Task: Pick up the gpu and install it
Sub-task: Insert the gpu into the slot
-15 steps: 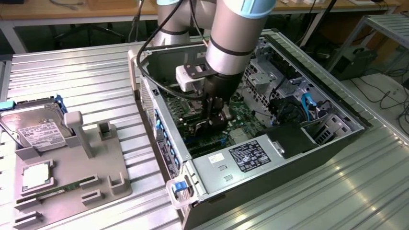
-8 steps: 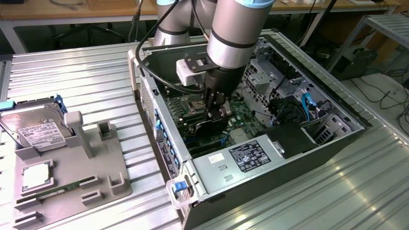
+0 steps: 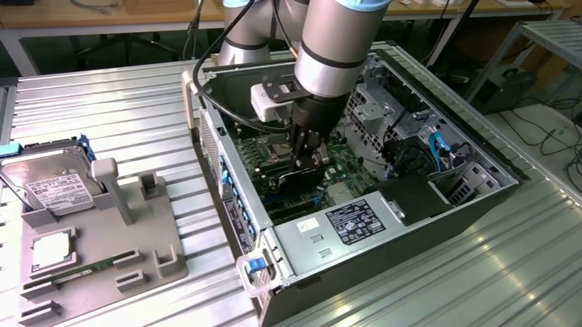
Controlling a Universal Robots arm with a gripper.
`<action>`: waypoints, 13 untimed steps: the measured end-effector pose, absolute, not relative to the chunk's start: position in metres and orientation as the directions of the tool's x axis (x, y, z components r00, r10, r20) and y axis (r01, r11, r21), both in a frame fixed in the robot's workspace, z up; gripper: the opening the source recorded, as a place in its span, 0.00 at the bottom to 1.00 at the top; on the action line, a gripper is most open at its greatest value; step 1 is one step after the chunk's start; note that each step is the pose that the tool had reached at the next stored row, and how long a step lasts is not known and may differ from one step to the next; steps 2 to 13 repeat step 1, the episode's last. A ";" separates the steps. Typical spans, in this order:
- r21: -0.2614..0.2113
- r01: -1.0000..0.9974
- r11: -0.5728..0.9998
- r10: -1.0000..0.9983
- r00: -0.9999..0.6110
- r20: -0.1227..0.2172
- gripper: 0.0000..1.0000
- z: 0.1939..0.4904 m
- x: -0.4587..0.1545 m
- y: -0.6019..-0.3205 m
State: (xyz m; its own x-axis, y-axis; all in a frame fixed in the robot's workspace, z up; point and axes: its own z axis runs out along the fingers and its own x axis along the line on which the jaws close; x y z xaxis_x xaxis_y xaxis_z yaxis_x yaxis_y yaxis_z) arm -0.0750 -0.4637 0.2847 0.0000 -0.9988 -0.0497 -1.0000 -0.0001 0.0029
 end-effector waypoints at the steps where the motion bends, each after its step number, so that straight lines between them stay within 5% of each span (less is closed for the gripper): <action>1: 0.003 -1.000 0.000 -0.999 0.000 -0.050 0.11 0.285 -0.075 -0.464; 13: 0.003 -1.000 0.000 -0.999 0.000 -0.050 0.11 0.285 -0.075 -0.464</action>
